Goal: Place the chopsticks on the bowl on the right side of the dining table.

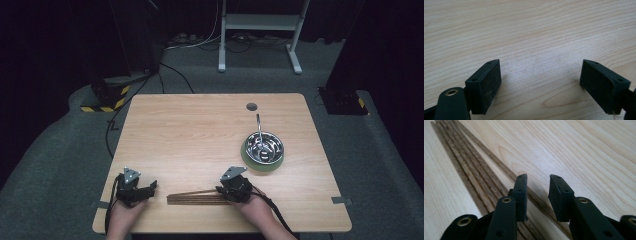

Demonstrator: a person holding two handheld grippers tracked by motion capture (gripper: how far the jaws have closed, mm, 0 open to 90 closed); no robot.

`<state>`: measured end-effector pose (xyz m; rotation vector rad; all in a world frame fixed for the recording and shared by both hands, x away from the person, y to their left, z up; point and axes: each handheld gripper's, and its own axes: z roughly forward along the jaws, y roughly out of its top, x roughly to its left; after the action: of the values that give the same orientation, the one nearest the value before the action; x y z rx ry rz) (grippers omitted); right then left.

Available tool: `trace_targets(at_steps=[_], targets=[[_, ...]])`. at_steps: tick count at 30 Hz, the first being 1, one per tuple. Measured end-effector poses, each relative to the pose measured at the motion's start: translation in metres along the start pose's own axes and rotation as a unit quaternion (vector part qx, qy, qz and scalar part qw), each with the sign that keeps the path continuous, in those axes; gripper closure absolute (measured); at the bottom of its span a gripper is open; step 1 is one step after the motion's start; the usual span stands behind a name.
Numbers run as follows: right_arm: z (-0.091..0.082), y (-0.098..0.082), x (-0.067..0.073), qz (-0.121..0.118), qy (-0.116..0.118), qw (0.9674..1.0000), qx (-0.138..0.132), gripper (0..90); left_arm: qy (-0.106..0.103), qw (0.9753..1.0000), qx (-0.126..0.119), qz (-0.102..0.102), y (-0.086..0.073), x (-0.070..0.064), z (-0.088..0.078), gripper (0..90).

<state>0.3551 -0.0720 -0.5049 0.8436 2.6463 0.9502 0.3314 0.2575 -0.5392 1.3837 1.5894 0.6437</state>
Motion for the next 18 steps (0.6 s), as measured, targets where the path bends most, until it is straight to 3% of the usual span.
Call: trace_targets(at_steps=[4, 8, 18], targets=[[0.002, -0.001, 0.003, -0.015, 0.005, 0.9998, 0.011, 70.8, 0.0, 1.0, -0.003, -0.004, 0.0, -0.001, 0.0, 17.1], [0.004, -0.001, 0.001, -0.012, 0.003, 0.9999, 0.009, 72.3, 0.0, 1.0, -0.004, -0.004, 0.0, -0.001, 0.001, 17.1], [0.007, 0.004, -0.025, -0.009, -0.022, 0.9996, 0.013, 75.6, -0.002, 1.0, -0.001, 0.002, 0.0, 0.0, 0.0, 17.3]])
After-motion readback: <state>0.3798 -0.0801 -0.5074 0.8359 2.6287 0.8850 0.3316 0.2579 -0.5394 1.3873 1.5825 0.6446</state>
